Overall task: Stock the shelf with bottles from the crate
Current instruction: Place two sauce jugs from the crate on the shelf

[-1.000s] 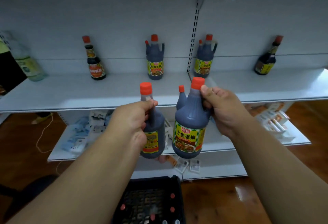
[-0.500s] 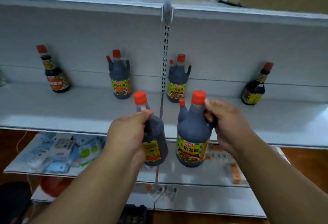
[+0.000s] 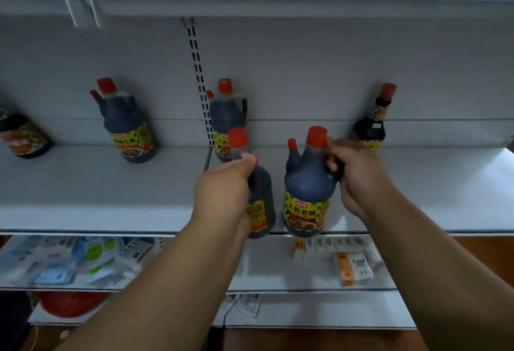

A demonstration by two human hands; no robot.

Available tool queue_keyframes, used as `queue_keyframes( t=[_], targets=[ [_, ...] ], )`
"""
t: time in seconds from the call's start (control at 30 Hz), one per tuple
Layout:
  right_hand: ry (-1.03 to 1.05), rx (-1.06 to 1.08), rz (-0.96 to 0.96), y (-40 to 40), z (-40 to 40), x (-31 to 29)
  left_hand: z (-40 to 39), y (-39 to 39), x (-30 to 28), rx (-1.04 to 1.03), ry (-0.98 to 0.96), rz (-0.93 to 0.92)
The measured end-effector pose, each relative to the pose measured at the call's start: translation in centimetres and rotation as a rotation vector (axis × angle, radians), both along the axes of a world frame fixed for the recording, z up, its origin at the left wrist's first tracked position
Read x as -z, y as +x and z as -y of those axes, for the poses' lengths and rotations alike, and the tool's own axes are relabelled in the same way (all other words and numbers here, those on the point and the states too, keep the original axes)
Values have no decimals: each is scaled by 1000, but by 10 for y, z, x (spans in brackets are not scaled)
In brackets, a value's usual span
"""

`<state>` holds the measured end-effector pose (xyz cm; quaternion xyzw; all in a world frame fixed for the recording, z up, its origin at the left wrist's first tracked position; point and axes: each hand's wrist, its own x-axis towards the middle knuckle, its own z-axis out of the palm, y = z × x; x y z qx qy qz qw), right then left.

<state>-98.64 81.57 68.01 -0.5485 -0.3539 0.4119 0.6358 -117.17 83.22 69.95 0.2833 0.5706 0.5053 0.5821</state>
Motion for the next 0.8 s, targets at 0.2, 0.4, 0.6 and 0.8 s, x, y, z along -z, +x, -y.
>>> queue_keyframes(
  t=[0.2,0.4,0.6,0.8],
  targets=[
    [-36,121,-2,16,-9,5,-3,25,8,112,40,1],
    [-12,144,22,29,-17,6,-22,31,13,189,84,8],
    [-135,161,507,31,-3,15,-35,-1,60,208,273,-475],
    [-159,42,639,30,2,69,-46,10,103,403,359,-634]
  ],
)
